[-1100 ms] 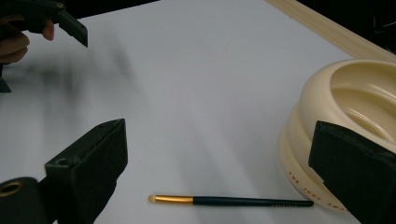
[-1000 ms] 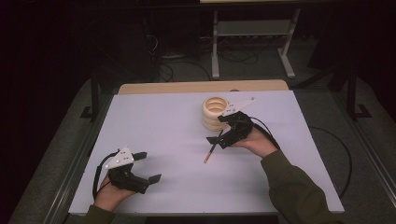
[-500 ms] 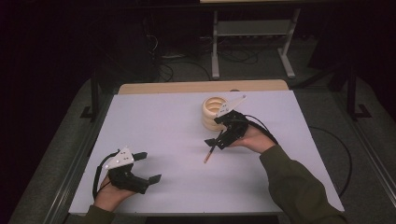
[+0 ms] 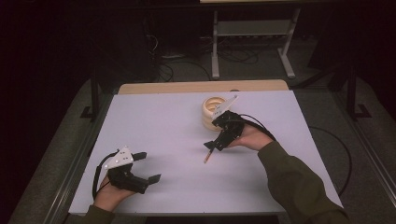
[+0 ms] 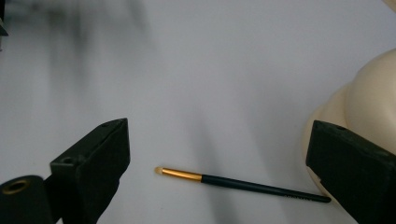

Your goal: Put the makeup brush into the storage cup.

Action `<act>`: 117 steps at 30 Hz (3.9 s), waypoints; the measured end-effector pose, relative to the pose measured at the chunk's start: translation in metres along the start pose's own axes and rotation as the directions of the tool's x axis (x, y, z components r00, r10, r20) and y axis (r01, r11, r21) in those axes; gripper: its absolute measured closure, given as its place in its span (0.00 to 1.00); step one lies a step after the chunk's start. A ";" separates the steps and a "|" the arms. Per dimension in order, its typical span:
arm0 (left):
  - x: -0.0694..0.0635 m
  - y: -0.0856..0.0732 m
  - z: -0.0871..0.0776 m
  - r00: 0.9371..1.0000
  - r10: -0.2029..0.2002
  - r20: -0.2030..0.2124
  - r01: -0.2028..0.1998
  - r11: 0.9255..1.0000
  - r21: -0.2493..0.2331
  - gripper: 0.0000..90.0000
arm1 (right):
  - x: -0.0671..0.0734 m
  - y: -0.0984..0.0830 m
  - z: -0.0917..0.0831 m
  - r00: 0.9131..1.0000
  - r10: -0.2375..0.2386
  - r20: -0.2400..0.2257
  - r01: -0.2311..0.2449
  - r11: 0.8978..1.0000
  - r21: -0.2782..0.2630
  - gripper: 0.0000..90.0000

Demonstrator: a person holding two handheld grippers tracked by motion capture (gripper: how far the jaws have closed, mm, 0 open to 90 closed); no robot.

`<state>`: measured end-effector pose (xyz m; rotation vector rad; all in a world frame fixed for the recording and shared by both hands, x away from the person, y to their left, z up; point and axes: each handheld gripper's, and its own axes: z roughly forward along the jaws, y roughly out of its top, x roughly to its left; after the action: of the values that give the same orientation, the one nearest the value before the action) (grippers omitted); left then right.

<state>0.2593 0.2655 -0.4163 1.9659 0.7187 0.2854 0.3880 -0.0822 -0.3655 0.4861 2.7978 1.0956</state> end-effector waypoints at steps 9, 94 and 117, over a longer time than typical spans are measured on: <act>0.000 0.000 0.000 1.000 -0.002 0.002 0.002 1.000 0.000 0.00 | -0.002 0.002 0.006 1.000 -0.026 -0.007 0.027 0.997 0.076 0.07; 0.002 -0.001 -0.001 1.000 -0.012 0.010 0.012 1.000 -0.011 0.00 | -0.010 -0.003 0.073 0.968 -0.216 -0.124 0.249 0.865 0.435 0.33; 0.002 -0.001 0.000 1.000 -0.014 0.012 0.014 1.000 -0.013 0.00 | -0.009 -0.002 0.071 0.962 -0.243 -0.123 0.272 0.850 0.451 0.52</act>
<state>0.2602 0.2669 -0.4170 1.9478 0.7211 0.2688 0.4100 -0.0409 -0.4192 0.0959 3.0577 0.3854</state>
